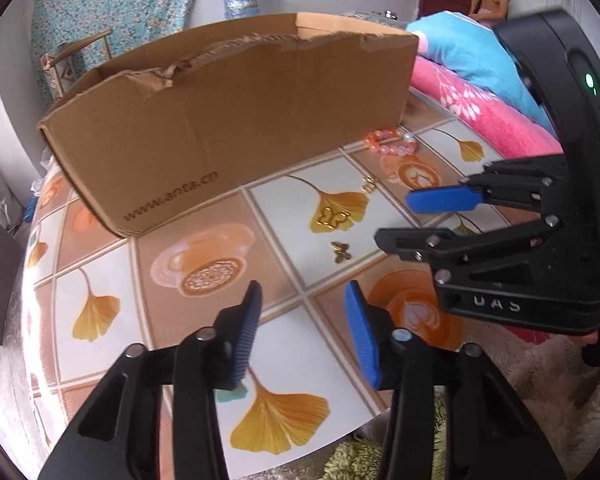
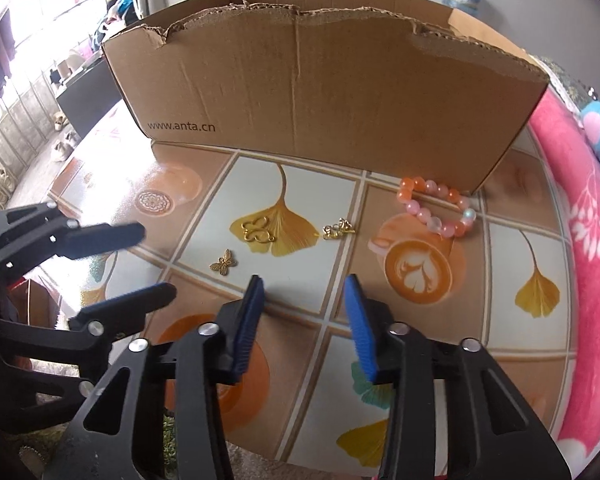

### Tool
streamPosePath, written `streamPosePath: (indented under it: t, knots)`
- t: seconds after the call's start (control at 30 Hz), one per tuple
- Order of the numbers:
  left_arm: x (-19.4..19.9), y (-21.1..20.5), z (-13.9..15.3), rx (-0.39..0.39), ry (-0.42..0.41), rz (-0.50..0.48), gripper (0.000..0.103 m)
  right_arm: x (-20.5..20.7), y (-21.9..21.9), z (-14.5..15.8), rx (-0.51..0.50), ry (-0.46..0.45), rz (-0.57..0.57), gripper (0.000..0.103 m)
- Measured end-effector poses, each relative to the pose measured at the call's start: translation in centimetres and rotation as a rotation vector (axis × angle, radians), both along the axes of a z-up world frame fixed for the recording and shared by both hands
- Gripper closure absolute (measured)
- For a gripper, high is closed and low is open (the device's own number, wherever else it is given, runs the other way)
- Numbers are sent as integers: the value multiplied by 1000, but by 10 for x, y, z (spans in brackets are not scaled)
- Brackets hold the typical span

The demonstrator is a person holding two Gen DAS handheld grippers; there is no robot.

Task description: Organize jewelry

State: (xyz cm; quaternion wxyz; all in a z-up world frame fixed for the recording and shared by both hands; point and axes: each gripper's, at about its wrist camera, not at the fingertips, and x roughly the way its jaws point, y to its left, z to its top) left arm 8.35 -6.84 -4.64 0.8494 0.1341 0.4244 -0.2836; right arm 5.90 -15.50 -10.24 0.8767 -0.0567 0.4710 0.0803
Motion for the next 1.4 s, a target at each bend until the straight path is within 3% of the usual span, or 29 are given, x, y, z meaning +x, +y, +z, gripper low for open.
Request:
streamPosePath:
  t: [0.13, 0.27, 0.63, 0.9, 1.13, 1.4]
  knots:
    - [0, -5, -1, -7, 15, -31, 74, 4, 1, 1, 2, 4, 4, 80]
    - [2, -11, -2, -14, 22, -53, 78, 10, -12, 1, 12, 12, 14, 85]
    - [15, -25, -1, -32, 32, -60, 78, 0, -24, 2, 13, 2, 39, 85]
    - [19, -29, -3, -16, 28, -59, 83, -4, -24, -2, 19, -9, 46, 85]
    - [22, -30, -3, 10, 9, -51, 95, -7, -25, -3, 23, -14, 42, 85]
    - [19, -26, -2, 22, 6, -43, 95, -8, -23, -1, 29, -14, 32, 85]
